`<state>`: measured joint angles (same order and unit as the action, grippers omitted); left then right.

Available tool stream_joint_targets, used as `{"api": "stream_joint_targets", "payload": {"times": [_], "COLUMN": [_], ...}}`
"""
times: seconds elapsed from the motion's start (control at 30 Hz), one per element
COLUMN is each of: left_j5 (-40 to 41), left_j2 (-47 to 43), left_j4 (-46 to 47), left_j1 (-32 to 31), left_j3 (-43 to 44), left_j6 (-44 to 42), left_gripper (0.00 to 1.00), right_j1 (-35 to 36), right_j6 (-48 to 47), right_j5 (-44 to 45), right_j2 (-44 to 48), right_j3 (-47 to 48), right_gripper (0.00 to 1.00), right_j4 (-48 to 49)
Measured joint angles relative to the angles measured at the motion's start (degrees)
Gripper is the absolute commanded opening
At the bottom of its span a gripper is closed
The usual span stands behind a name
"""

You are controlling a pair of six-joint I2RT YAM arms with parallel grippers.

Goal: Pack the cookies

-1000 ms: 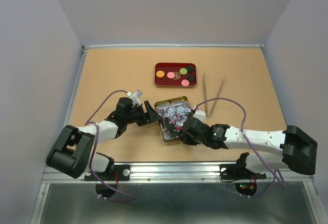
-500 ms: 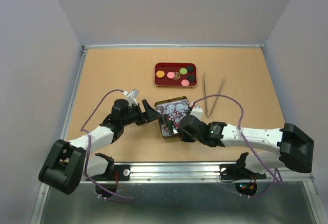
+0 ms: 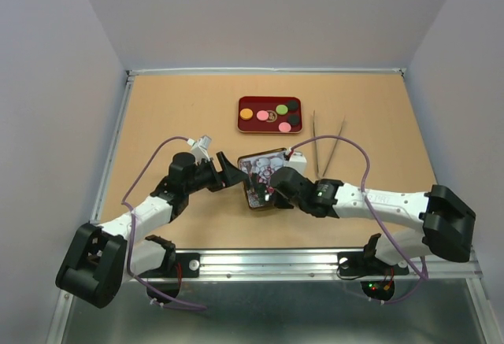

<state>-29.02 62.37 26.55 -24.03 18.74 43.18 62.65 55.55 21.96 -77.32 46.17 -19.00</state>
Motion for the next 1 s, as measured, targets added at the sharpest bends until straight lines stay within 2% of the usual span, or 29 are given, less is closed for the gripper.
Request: {"api": "stream_joint_targets", "payload": {"times": [0.3, 0.57, 0.77, 1.0], "left_j5": [0.5, 2.3, 5.4, 5.6], "left_j2": [-0.6, -0.9, 2.9, 16.2], "left_j4": [-0.7, -3.9, -8.9, -8.2], "left_j1": [0.0, 0.0, 3.2, 9.9], "left_j3": [0.0, 1.1, 10.6, 23.1], "left_j6": [0.0, -0.7, -3.8, -8.0], "left_gripper": [0.92, 0.92, 0.92, 0.9], "right_j1": [-0.4, -0.4, -0.4, -0.4], "right_j6": [-3.6, -5.5, -1.0, 6.6], "right_j5": [-0.2, -0.8, -2.2, -6.3], "right_j2": [-0.2, 9.4, 19.5, 27.8], "right_j3": [2.3, 7.0, 2.6, -8.2], "right_gripper": [0.01, 0.02, 0.03, 0.05], "right_j4": [-0.1, -3.4, -10.5, -20.6]}}
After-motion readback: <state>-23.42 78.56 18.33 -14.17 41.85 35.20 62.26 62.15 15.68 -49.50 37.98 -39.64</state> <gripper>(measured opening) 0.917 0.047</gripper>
